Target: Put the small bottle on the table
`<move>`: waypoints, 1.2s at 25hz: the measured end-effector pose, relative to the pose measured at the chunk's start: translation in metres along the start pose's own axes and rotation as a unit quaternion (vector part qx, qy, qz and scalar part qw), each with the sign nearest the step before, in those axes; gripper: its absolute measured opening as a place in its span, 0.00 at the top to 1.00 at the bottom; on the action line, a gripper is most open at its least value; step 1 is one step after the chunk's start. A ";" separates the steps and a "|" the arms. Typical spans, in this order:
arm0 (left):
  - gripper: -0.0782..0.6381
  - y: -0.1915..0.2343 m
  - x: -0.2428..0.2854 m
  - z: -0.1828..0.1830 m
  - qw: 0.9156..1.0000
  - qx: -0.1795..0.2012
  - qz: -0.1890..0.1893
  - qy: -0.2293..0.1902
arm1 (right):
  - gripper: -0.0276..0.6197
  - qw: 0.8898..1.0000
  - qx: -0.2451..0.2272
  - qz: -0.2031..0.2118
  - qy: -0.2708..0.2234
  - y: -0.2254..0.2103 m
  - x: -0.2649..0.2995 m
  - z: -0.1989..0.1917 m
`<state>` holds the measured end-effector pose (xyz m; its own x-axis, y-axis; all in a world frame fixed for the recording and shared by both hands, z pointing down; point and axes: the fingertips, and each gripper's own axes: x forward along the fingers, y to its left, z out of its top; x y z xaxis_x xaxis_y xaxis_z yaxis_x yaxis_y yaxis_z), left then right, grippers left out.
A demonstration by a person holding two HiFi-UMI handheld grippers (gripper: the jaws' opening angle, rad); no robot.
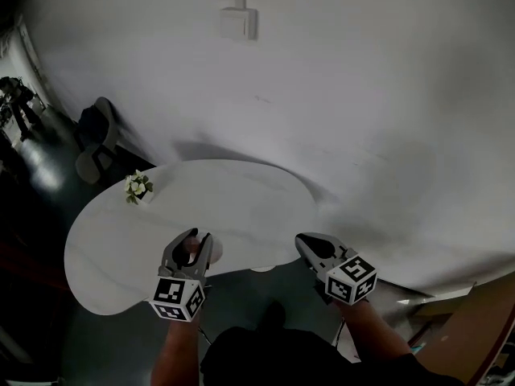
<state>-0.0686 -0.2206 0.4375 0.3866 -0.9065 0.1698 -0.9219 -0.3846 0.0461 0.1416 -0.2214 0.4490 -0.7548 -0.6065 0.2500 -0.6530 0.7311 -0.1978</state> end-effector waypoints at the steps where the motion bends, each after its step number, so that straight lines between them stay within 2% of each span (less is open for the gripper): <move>1: 0.70 -0.002 0.006 0.001 1.000 0.002 0.000 0.001 | 0.94 1.000 0.002 0.004 0.000 -0.004 0.003 0.001; 10: 0.70 0.006 0.036 -0.001 0.999 0.014 -0.002 0.029 | 0.94 1.000 0.019 0.022 0.009 -0.016 0.032 -0.001; 21: 0.70 0.064 0.039 0.001 0.999 0.016 -0.026 0.028 | 0.94 1.000 0.012 0.008 0.002 0.011 0.093 0.024; 25: 0.70 0.084 0.041 -0.005 0.998 0.028 -0.039 0.034 | 0.94 1.000 0.012 0.007 0.008 0.023 0.115 0.021; 30: 0.70 0.102 0.049 -0.016 0.998 0.022 -0.044 0.045 | 0.94 1.000 0.016 0.005 0.018 0.024 0.135 0.017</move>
<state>-0.1436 -0.3015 0.4667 0.4606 -0.8503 0.2547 -0.8819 -0.4710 0.0225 0.0231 -0.2915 0.4621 -0.7588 -0.5871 0.2822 -0.6476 0.7264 -0.2302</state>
